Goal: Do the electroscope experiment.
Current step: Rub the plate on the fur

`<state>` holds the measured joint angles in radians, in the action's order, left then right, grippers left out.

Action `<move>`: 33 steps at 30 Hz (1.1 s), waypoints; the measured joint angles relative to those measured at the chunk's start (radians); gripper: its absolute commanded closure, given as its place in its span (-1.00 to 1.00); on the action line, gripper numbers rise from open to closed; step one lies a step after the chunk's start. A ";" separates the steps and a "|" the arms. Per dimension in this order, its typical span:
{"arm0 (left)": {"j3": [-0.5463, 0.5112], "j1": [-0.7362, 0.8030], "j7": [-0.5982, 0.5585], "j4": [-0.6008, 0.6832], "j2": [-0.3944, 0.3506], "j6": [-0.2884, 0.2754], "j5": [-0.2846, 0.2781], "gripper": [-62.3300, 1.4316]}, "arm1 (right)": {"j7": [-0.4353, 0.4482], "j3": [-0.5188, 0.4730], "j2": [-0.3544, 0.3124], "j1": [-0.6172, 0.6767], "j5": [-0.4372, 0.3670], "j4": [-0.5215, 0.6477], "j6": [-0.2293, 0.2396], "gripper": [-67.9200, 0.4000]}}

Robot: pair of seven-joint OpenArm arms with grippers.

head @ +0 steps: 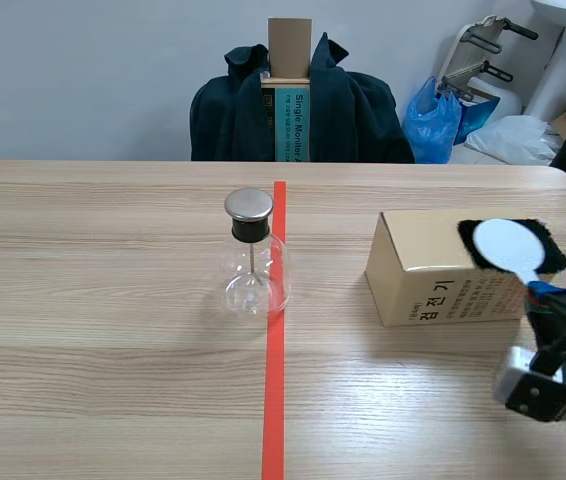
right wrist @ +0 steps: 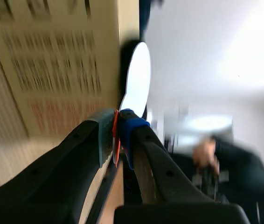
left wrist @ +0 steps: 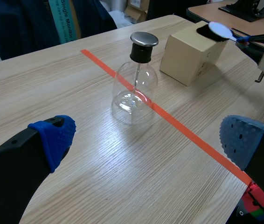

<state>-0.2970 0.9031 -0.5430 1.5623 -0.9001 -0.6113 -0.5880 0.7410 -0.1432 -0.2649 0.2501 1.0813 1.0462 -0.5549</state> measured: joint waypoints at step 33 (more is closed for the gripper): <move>0.000 0.000 0.000 0.000 0.000 0.000 0.000 -1.00 | -0.030 -0.049 0.013 0.000 0.042 0.013 0.042 0.96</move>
<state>-0.2970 0.9031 -0.5430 1.5623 -0.9005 -0.6113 -0.5880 0.7113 -0.1925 -0.2520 0.2504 1.1229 1.0588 -0.5129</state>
